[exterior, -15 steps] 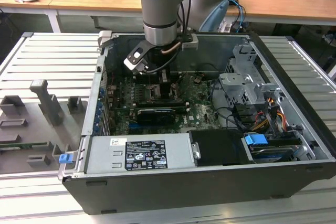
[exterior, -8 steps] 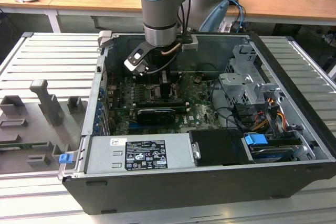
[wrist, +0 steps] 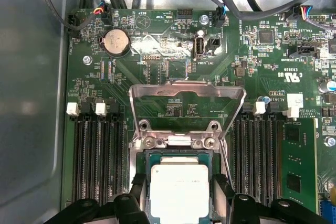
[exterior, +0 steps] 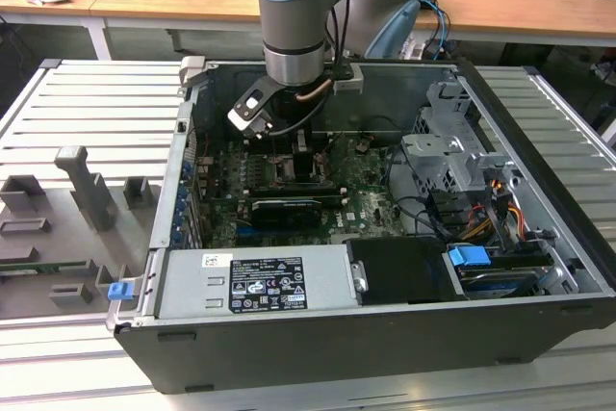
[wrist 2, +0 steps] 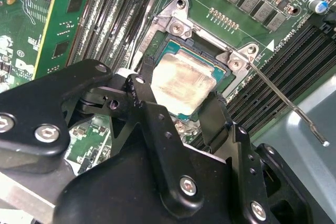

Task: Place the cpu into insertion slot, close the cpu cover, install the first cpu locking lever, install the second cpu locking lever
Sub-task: 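Place the cpu into insertion slot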

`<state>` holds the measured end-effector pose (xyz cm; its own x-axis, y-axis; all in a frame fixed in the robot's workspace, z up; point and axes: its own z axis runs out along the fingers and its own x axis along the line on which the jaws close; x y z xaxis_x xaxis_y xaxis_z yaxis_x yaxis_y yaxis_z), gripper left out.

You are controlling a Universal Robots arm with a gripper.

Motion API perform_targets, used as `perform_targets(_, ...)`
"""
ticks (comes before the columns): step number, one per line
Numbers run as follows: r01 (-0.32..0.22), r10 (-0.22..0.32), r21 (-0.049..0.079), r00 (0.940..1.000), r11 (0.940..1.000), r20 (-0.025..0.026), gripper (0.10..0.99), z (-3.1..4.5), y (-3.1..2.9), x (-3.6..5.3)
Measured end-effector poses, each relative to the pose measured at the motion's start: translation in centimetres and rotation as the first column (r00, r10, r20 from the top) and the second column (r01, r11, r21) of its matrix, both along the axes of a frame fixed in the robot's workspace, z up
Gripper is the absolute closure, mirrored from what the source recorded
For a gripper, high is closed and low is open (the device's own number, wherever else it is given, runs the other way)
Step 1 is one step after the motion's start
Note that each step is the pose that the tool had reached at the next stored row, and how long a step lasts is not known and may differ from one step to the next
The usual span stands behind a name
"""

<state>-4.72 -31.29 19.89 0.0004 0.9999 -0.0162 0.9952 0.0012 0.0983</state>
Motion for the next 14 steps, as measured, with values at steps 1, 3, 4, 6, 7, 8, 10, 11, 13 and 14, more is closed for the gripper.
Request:
perform_targets(1,0.0,0.0,0.0,1.0,1.0,0.0,0.475,0.0,0.0,0.0)
perform_targets(3,0.0,0.0,0.0,1.0,1.0,0.0,0.475,0.0,0.0,0.0)
perform_targets(4,0.0,0.0,0.0,1.0,1.0,0.0,0.475,0.0,0.0,0.01)
perform_targets(6,0.0,0.0,0.0,1.0,1.0,0.0001,0.475,0.35,0.0,0.01)
perform_targets(7,0.0,0.0,0.0,1.0,1.0,0.0,0.475,0.64,0.0,0.01)
perform_targets(8,0.0,0.0,0.0,1.0,1.0,0.0,0.475,0.84,0.0,0.01)
perform_targets(10,0.0,0.0,0.0,1.0,1.0,-0.001,0.49,1.32,0.0,0.01)
perform_targets(11,0.0,0.0,-0.001,1.0,1.0,-0.0035,0.553,1.49,0.0,0.04)
perform_targets(13,0.0,0.0,-0.005,1.0,1.0,-0.0092,0.62,1.65,0.0,0.15)
perform_targets(14,0.0,0.0,-0.005,0.9999,1.0,-0.0112,0.678,1.76,0.0,0.18)
